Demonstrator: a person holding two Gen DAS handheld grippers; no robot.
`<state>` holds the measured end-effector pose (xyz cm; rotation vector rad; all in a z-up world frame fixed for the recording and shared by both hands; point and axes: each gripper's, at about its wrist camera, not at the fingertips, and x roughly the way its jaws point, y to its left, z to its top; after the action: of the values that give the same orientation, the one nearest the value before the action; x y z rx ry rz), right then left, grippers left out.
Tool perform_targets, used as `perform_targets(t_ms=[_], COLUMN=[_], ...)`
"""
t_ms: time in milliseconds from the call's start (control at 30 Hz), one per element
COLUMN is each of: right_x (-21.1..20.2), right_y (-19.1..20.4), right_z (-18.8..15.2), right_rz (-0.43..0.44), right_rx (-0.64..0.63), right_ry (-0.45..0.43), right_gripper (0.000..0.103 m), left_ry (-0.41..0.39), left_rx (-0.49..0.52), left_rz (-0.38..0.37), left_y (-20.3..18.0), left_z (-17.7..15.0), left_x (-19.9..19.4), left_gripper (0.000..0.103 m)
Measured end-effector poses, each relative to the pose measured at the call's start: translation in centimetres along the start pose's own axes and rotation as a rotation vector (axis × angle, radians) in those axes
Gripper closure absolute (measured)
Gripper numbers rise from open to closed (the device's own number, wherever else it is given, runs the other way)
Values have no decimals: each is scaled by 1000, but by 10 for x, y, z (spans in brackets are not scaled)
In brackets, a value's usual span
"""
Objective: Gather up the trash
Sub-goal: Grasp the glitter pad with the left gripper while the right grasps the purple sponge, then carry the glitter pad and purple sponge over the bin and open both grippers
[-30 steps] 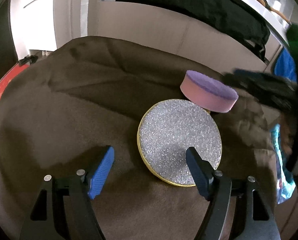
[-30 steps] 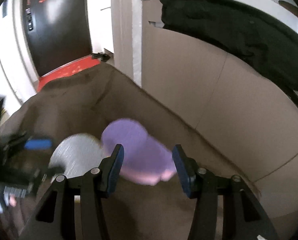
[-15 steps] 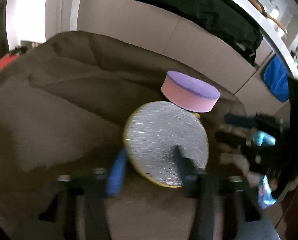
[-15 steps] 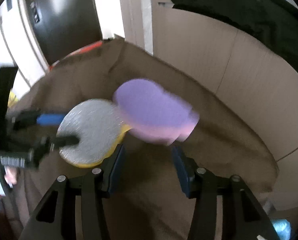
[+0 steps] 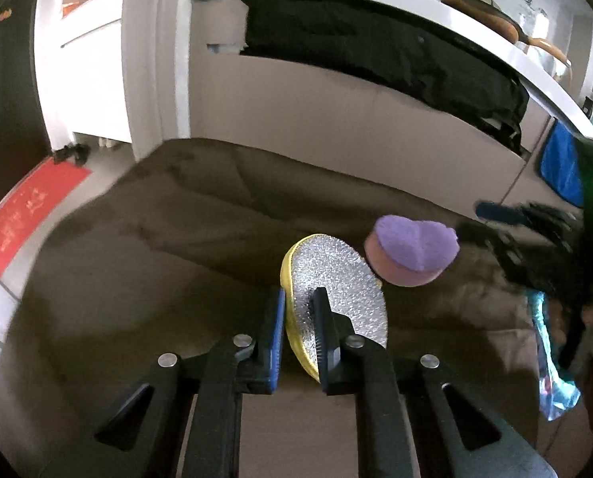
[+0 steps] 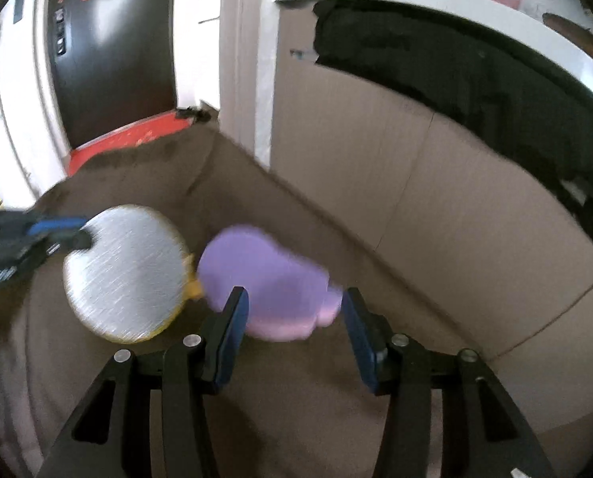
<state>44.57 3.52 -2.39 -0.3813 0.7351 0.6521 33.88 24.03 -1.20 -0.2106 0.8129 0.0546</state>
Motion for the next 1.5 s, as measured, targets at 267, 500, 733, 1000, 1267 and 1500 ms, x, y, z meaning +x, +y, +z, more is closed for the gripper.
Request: perform_targets(t_ms=[267,500,733,1000,1267,1500], right_x=[73,32,-7,-37,-47,-47], right_y=[-10,7,32,46,76,105], right_z=[31,-6,-11,-30,-41,-52], right_rz=[-21,248,226,335,348,271], right_rx=[4,58,-47,-60,-176,-338], right_ry=[134,164,106,138,160,192], right_gripper=[64,65,63,57,55,55], left_ry=[-41,-44,-36,-34,-28,-33], left_rx=[-3,-19,-2,10,22,19], left_rz=[59,28,25,10,15,14], left_y=[36,38,31,17,8,7], left_z=[7,12,6,-5,-16,-20], left_x=[-21,-18,-24,-33,-39,-44], left_gripper=[90,90,90,90,90,90])
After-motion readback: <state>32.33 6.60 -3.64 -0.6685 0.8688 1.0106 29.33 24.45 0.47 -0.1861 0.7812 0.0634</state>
